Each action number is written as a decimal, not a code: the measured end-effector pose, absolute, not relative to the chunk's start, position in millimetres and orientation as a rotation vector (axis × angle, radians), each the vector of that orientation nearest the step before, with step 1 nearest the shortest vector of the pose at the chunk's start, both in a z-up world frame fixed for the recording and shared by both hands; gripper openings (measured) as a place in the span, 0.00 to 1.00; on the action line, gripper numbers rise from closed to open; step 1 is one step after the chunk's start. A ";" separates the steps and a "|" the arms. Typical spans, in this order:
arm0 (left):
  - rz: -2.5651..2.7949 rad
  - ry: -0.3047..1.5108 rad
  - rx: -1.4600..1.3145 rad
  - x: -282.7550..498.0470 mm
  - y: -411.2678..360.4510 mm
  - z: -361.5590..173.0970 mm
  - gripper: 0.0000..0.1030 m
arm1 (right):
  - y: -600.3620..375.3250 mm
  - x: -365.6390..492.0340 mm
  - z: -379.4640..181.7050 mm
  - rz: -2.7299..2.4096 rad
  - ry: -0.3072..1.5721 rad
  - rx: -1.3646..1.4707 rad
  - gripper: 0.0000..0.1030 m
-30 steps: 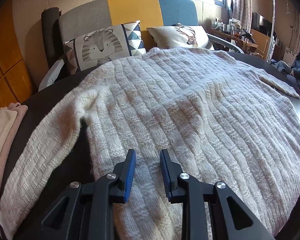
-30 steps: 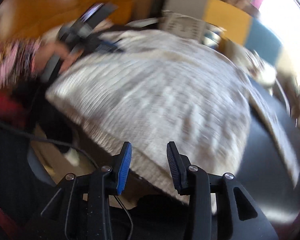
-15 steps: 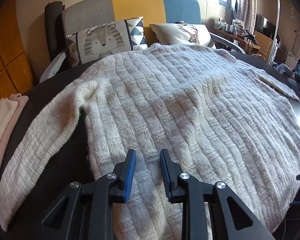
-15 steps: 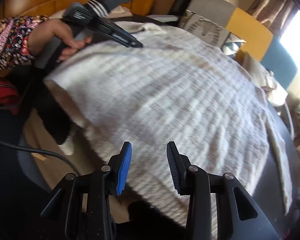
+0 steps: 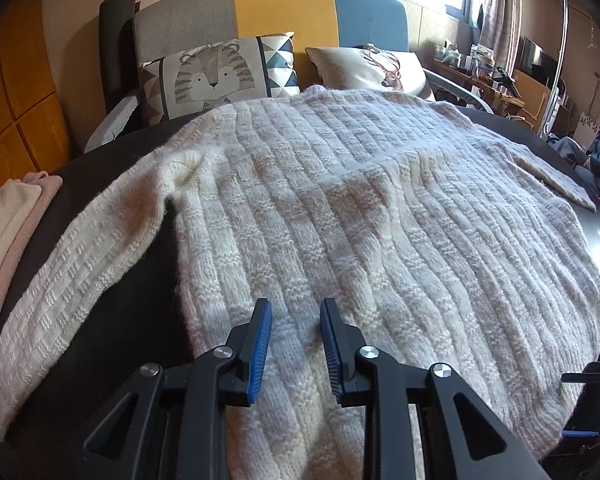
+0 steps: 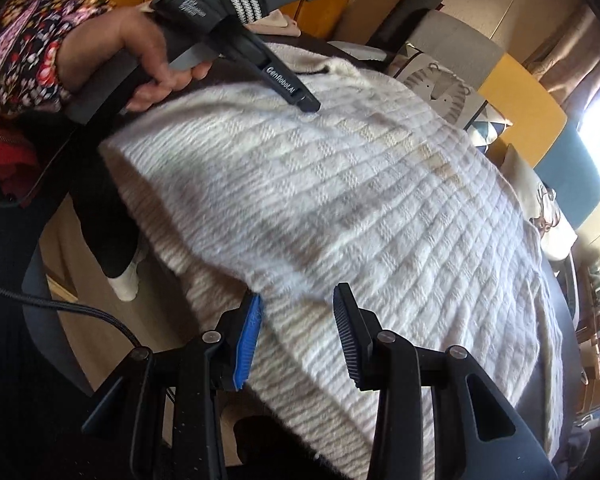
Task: Fold clothes
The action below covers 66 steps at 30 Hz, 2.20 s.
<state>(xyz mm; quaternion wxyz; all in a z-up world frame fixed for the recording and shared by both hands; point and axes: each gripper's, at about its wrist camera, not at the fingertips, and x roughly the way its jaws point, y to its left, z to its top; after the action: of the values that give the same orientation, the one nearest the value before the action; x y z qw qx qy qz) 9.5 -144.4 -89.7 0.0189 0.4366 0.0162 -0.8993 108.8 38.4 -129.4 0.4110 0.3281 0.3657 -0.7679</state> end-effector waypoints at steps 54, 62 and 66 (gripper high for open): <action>-2.906 -0.265 1.414 -65.1 -104.4 -86.7 0.29 | 51.8 91.0 -129.2 -1.628 0.516 1.270 0.27; -2.968 -0.065 1.437 -65.7 -87.3 -80.9 0.28 | 130.7 32.3 -81.4 -2.160 0.069 1.149 0.54; -3.008 -0.373 1.372 -63.4 -46.0 -87.8 0.28 | 160.1 -18.1 -99.8 -2.353 -0.045 1.318 0.54</action>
<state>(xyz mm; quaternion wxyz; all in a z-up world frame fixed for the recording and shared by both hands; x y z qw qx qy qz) -63.4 -46.0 -87.8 -0.0928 0.4106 -0.1116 -0.9002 -18.1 160.1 -99.8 0.2203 0.4765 -0.0164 -0.8510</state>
